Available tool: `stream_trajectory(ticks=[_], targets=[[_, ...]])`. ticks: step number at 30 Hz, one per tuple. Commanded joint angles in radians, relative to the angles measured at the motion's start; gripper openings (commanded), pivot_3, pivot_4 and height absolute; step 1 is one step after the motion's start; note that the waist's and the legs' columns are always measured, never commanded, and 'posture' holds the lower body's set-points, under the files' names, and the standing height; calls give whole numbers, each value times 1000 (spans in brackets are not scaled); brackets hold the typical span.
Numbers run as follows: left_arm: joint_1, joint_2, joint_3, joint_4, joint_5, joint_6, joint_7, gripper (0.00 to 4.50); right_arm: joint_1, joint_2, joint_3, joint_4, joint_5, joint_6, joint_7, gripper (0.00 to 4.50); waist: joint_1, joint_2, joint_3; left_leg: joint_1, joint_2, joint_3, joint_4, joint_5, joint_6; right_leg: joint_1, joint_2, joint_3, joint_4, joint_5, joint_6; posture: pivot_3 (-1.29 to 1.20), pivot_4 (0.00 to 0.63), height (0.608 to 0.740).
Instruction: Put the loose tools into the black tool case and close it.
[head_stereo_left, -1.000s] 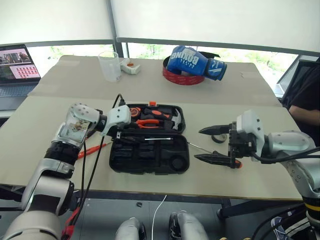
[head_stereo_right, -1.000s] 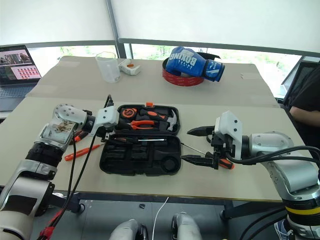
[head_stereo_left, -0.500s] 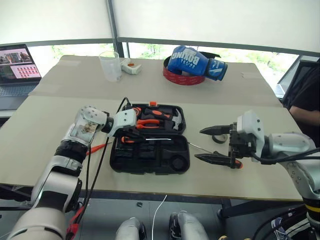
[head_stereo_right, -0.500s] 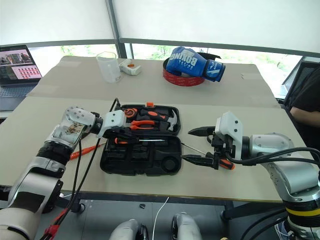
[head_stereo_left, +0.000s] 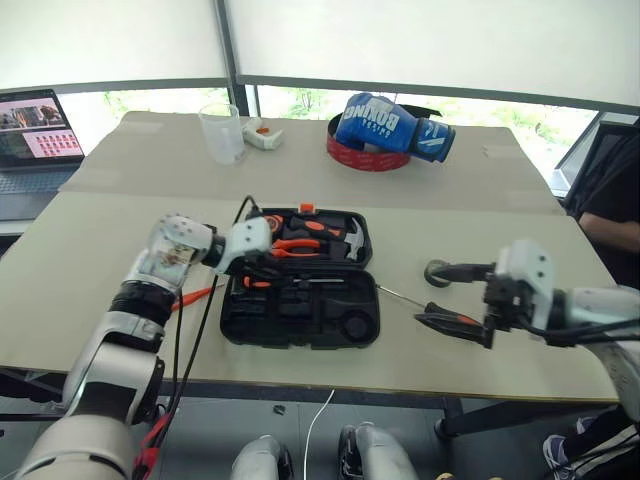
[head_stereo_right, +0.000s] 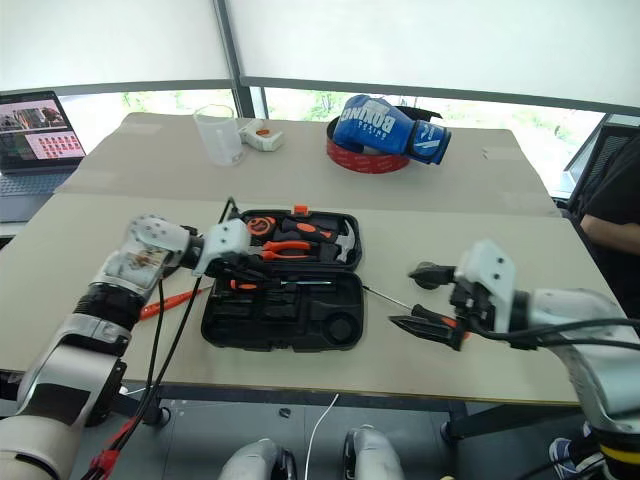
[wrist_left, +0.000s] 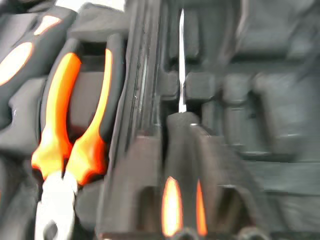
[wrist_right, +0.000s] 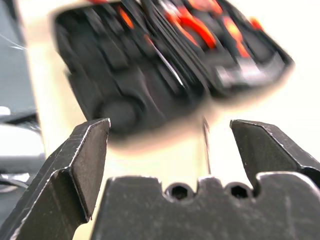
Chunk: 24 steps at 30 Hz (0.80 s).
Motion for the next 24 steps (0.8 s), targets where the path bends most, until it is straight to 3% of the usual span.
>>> stream_trajectory(ticks=[1,6,13,16,24], targets=[[95,82,134,-355,-245,237,-51,2860,93,6,-40,42,-68,-59,-14,4500,-3,0,0,0,1,0,0,0,0,0,0,0,0,0,1,0,150,714],[170,136,148,-582,-365,471,11,4426,56,35,35,174,-136,-128,-19,4500,0,1,0,7,-1,0,0,0,0,6,-3,3,1,-1,3,0,150,714],[230,174,152,-724,-439,551,48,4426,-72,67,163,360,-219,-210,-7,4500,-3,1,0,7,-1,-3,-2,-1,1,7,-1,3,0,0,4,0,150,714],[259,188,147,-763,-440,536,50,4500,-120,82,191,434,-238,-229,-7,3905,-1,1,0,7,-1,-3,-1,1,-1,7,1,3,0,-2,2,0,150,714],[299,228,148,-792,-442,541,55,4500,-90,55,108,428,-209,-240,11,1050,4,1,0,6,-1,-3,-1,1,-2,7,0,3,-1,-2,2,0,150,714]])
